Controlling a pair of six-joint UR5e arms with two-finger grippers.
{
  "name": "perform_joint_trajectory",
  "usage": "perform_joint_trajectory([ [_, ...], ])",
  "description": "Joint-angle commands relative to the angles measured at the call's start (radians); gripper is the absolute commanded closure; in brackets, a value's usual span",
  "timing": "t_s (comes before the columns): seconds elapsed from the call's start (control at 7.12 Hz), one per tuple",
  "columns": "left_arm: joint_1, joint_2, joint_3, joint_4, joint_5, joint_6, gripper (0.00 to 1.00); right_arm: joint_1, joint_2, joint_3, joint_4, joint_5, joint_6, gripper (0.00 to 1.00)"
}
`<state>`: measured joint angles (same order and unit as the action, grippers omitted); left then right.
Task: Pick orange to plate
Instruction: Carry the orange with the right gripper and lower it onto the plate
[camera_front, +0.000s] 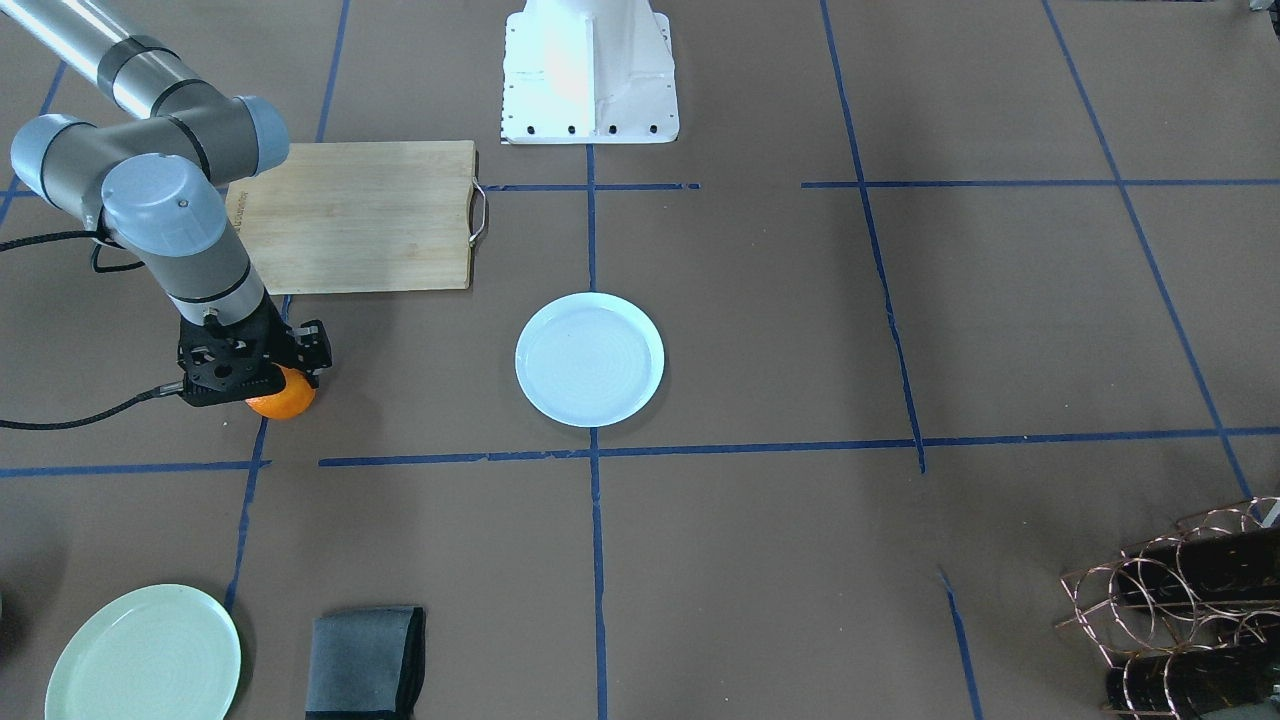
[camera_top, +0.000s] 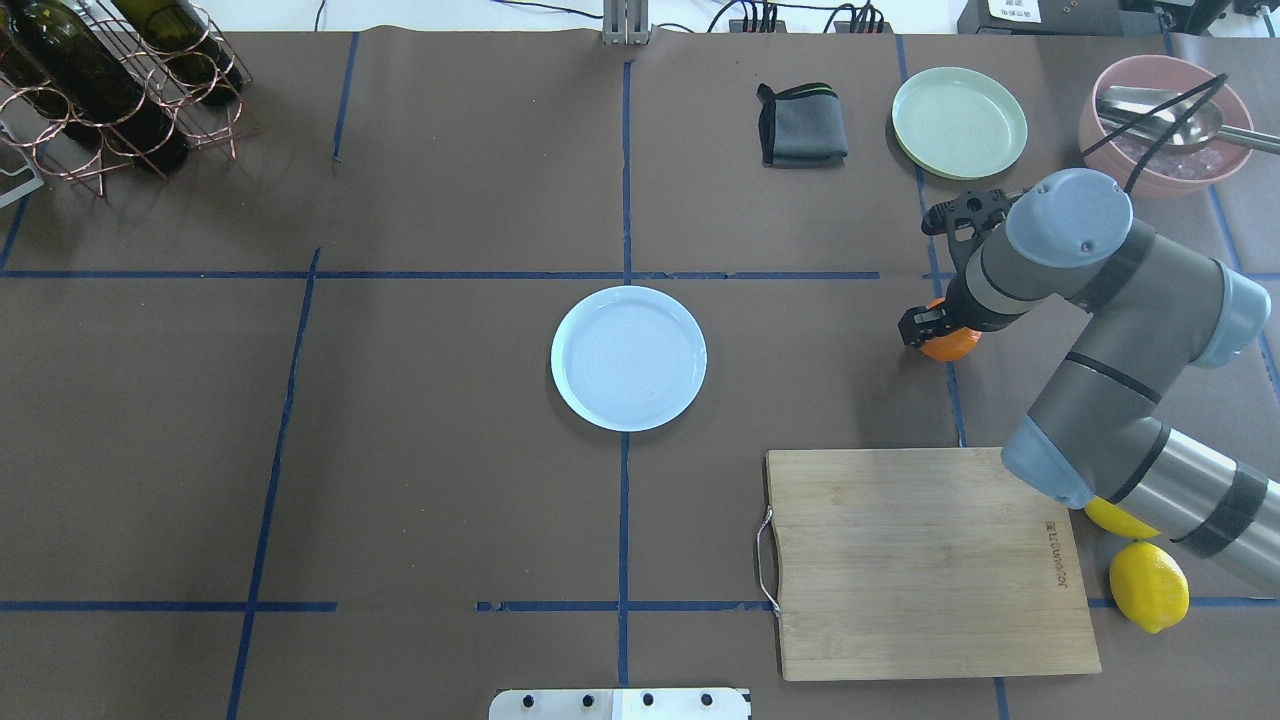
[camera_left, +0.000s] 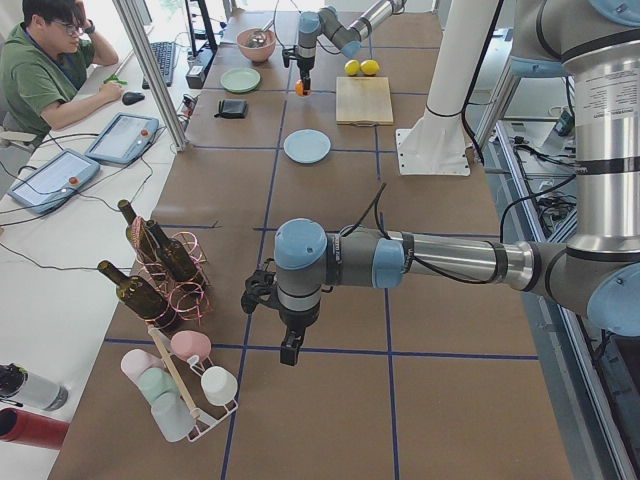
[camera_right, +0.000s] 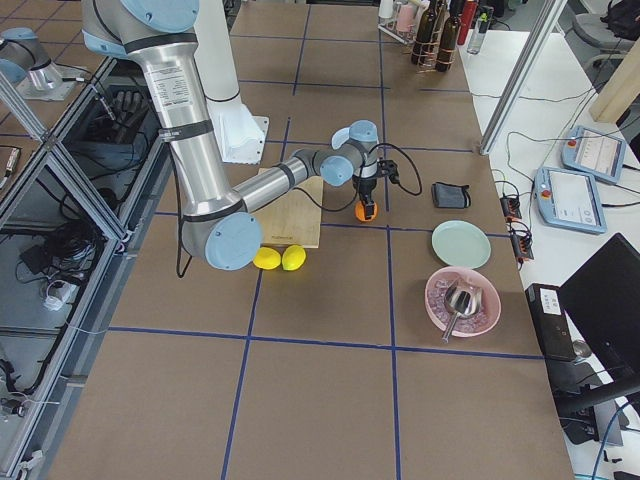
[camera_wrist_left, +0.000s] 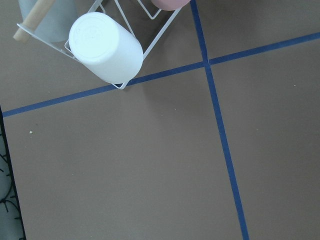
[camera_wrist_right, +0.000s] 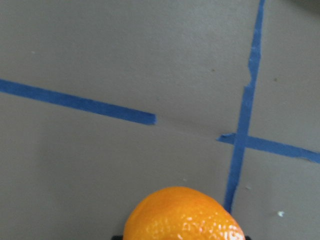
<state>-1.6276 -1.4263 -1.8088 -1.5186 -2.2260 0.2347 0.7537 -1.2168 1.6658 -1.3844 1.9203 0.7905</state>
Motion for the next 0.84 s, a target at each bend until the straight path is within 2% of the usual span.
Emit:
perform_joint_trajectory([
  [0.0,0.000,0.000,0.000,0.000,0.000,0.000,0.00,-0.042,0.196,-0.018,-0.129,-0.003,0.135,0.76],
  [0.28,0.000,0.000,0.002,0.000,0.002,0.000,0.00,-0.126,0.456,-0.226,-0.145,-0.094,0.298,0.75],
  [0.42,0.000,0.000,0.002,0.000,0.002,0.000,0.00,-0.158,0.533,-0.306,-0.145,-0.102,0.343,0.72],
  [0.7,0.000,0.003,0.002,0.000,0.000,0.000,0.00,-0.229,0.545,-0.324,-0.147,-0.176,0.394,0.64],
])
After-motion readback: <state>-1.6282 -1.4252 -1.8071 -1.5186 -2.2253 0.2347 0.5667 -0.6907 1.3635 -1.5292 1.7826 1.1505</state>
